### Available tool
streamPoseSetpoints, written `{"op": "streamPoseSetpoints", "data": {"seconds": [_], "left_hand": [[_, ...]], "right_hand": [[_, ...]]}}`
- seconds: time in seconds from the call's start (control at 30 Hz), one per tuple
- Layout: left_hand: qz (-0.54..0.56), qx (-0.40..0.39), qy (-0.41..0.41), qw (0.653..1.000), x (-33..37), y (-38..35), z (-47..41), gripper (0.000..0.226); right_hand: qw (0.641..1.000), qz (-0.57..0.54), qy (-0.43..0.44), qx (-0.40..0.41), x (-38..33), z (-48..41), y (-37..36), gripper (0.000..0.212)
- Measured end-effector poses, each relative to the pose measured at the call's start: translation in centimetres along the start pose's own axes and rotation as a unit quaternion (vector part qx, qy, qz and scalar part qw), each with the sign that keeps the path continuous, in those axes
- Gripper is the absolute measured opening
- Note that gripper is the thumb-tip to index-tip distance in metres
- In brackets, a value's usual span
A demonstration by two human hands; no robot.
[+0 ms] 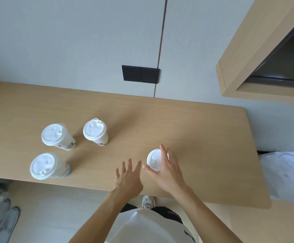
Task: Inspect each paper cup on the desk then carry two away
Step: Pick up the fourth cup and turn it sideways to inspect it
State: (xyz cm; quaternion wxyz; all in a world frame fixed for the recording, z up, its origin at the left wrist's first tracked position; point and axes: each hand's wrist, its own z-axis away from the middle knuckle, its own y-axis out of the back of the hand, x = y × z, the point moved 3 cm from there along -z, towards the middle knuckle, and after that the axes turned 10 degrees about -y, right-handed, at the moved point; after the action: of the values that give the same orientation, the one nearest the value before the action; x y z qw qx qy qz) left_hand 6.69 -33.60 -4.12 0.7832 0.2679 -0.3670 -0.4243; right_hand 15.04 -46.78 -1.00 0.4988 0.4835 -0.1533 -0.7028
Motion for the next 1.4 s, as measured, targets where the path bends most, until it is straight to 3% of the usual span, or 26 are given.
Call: {"op": "streamPoseSetpoints", "data": {"seconds": [0.1, 0.17, 0.3, 0.53, 0.9, 1.07, 1.17, 1.27, 1.4], "left_hand": [[0.053, 0.102, 0.027, 0.993, -0.2, 1.8, 0.0, 0.05], [0.107, 0.152, 0.044, 0.982, 0.7, 3.3, -0.6, 0.053], [0.171, 0.155, 0.079, 0.97, 3.6, 4.6, -4.0, 0.084], [0.203, 0.17, 0.156, 0.951, 5.5, 3.8, -6.0, 0.073], [0.174, 0.204, 0.146, 0.952, 5.6, 3.5, -6.8, 0.06], [0.14, 0.257, 0.045, 0.955, 5.5, 4.2, -6.9, 0.073], [0.01, 0.264, -0.077, 0.961, 5.5, 6.1, -8.3, 0.077], [-0.082, 0.262, -0.184, 0.944, 5.7, 7.4, -9.4, 0.071], [-0.096, 0.292, -0.196, 0.931, 6.3, 7.9, -8.8, 0.077]], "right_hand": [[0.998, -0.041, -0.048, 0.018, 0.2, -0.8, 1.1, 0.094], [0.993, -0.052, -0.093, 0.054, 0.0, -1.7, 1.9, 0.087], [0.983, -0.048, -0.149, 0.095, -0.3, -4.3, 2.1, 0.09], [0.976, -0.041, -0.18, 0.116, 0.0, -6.4, 0.6, 0.088], [0.972, -0.027, -0.205, 0.107, 0.3, -7.2, 0.0, 0.08], [0.944, -0.149, -0.276, 0.105, 0.5, -5.6, -0.1, 0.084], [0.895, -0.246, -0.368, 0.054, 0.6, -4.2, -0.8, 0.084], [0.869, -0.29, -0.4, 0.027, 0.4, -3.2, -1.2, 0.082], [0.874, -0.287, -0.391, 0.022, 1.0, -3.1, -0.5, 0.084]]}}
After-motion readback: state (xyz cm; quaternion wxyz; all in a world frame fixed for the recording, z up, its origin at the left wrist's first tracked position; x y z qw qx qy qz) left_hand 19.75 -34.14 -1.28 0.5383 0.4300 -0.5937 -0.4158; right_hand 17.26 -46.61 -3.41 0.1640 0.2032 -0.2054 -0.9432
